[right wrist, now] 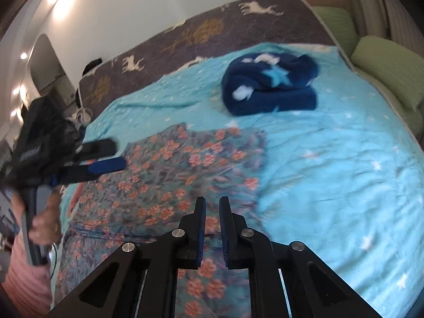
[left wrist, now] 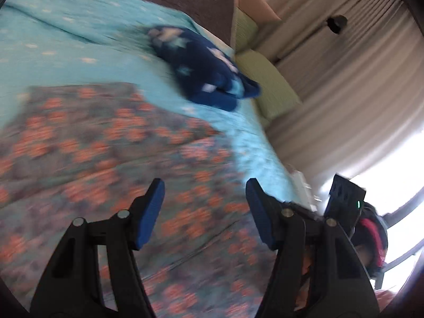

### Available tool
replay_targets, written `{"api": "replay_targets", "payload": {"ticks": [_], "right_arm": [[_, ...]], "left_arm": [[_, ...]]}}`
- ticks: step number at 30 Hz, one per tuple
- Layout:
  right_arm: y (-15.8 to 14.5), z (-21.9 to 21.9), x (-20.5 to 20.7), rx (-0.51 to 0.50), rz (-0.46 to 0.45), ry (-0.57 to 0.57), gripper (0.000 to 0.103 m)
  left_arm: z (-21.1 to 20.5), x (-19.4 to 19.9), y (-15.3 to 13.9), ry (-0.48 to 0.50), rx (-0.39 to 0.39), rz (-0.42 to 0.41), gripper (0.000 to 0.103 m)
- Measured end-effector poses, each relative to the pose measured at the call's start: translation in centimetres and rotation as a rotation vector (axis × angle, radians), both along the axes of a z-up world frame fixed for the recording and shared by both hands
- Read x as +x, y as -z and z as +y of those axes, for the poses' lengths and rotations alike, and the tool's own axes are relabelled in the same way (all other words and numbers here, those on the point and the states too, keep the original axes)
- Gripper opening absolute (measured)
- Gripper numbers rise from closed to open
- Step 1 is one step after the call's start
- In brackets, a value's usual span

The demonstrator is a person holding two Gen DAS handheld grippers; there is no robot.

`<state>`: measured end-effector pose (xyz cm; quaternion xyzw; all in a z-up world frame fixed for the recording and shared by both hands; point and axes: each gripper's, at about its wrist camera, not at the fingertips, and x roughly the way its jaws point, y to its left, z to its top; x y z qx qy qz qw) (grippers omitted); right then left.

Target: Fold small clothes

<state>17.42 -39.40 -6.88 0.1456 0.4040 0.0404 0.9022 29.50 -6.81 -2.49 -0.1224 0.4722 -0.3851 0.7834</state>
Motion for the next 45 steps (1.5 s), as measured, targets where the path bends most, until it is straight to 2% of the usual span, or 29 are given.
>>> {"api": "replay_targets", "payload": {"ticks": [1,2,3,4,5,6,8,11,15,18,20,21,22,23,24,27,31,35,39,41,45], "right_arm": [[1.6,-0.4,0.6,-0.05,0.075,0.043,0.009],[2.8,-1.0,0.7,-0.059,0.113,0.067,0.004],[3.7,-1.8,0.4,-0.011,0.109,0.061,0.001],[3.7,-2.4,-0.3,0.03,0.088,0.061,0.0],[3.3,-2.4,-0.6,0.024,0.09,0.061,0.0],[2.5,-2.1,-1.0,-0.007,0.087,0.058,0.0],[0.7,-1.4,-1.0,-0.062,0.056,0.047,0.003],[-1.5,-0.4,1.2,-0.074,0.0,0.012,0.005],[-2.6,0.5,6.6,-0.041,-0.026,-0.033,0.005],[-0.1,-0.1,10.2,-0.041,0.048,-0.017,0.005],[2.7,-0.9,12.5,-0.118,0.121,0.058,0.003],[3.6,-1.5,12.9,-0.1,0.113,0.062,0.0],[4.0,-2.4,12.7,-0.04,0.07,0.06,0.0],[4.0,-3.0,12.4,0.002,0.068,0.065,0.0],[3.9,-3.3,12.1,0.026,0.07,0.074,0.0],[2.6,-3.0,10.1,-0.01,0.058,0.086,0.001],[0.8,-2.6,4.2,0.042,-0.011,0.043,0.005],[-0.6,-2.3,-3.9,-0.021,-0.07,0.024,0.005],[-0.9,-3.1,-9.7,-0.056,-0.072,0.022,0.006],[-1.0,-3.5,-12.0,-0.055,-0.075,0.028,0.007],[-1.5,-4.4,-15.5,-0.019,-0.089,0.039,0.016]], "left_arm": [[2.1,-0.6,0.4,-0.069,0.053,-0.032,0.066],[4.8,-1.1,0.9,-0.176,0.155,-0.075,0.066],[7.6,-1.5,1.4,-0.308,0.277,-0.116,0.066],[9.3,-1.9,1.6,-0.393,0.342,-0.138,0.066],[12.6,-2.6,1.9,-0.522,0.4,-0.16,0.065],[14.3,-3.0,1.9,-0.571,0.386,-0.156,0.065],[18.8,-4.5,1.5,-0.664,0.246,-0.117,0.066],[19.8,-5.6,0.5,-0.661,0.194,-0.145,0.068],[17.6,-5.6,0.3,-0.538,0.181,-0.214,0.08],[15.3,-3.9,2.1,-0.449,0.191,-0.189,0.08],[14.3,-1.5,5.2,-0.43,0.237,-0.11,0.08],[14.3,-0.9,6.2,-0.441,0.273,-0.084,0.076],[14.4,-0.3,7.4,-0.456,0.31,-0.089,0.075],[14.4,-0.5,6.9,-0.46,0.308,-0.123,0.075],[14.4,-0.6,6.5,-0.463,0.304,-0.121,0.076],[13.9,-1.6,5.2,-0.473,0.345,-0.139,0.076],[13.8,-4.9,2.8,-0.439,0.288,-0.22,0.077],[15.2,-9.5,1.2,-0.441,0.248,-0.254,0.081],[17.0,-13.3,0.9,-0.483,0.269,-0.275,0.088],[17.9,-15.0,1.1,-0.498,0.29,-0.263,0.089],[19.2,-18.6,1.6,-0.505,0.314,-0.248,0.089]]}}
